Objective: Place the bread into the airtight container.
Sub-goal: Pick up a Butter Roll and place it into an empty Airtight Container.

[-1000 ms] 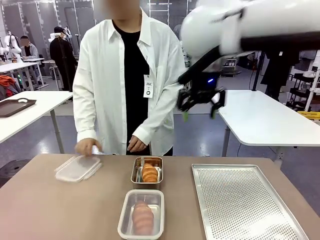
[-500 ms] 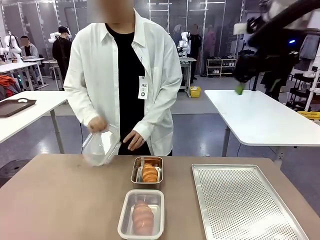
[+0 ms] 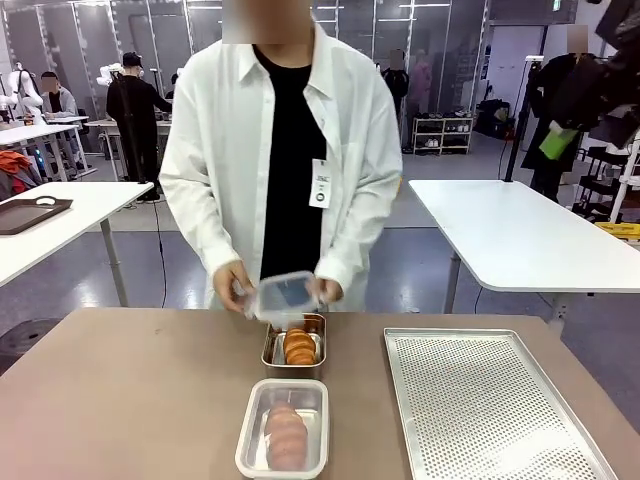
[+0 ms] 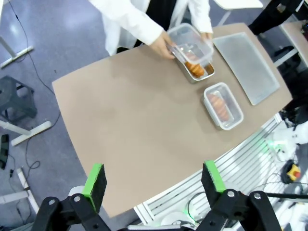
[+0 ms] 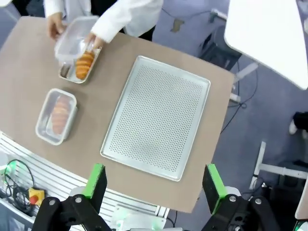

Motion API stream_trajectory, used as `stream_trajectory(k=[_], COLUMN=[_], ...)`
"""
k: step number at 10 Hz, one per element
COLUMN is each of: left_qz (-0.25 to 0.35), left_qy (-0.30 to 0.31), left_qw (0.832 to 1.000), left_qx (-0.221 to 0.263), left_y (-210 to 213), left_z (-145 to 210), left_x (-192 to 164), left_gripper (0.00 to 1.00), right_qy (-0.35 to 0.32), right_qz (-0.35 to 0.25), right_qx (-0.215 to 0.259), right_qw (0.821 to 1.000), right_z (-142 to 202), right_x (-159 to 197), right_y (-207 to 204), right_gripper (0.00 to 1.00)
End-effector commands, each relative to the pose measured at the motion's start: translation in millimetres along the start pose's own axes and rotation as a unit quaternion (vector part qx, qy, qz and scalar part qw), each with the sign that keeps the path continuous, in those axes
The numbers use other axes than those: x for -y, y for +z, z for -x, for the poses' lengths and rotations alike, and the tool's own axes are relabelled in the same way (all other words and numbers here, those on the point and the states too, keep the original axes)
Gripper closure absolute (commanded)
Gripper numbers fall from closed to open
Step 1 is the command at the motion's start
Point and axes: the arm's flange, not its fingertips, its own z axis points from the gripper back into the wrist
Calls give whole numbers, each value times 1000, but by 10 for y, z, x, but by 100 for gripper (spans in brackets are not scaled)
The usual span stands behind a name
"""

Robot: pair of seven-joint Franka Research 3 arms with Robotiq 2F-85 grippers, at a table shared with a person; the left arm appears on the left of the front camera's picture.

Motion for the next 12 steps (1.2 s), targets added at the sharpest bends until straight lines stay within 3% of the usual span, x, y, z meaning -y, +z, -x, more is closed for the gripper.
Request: stream_trajectory(k=[1, 12], left_qz=[1, 1], left_qy=[-8, -8], left_qw=[1000, 1000], left_qx=[0, 0], left_y=[16, 16], left_z=[-12, -12], left_x=[1, 1], left_gripper=[0, 0], right_qy=[18, 18], right_qz=[-4, -4], right_qx=[3, 3], right_qw=[1000, 1000], right_z=[-14, -14], right_x=[-101, -101], right_y=[35, 35], right_gripper=[0, 0])
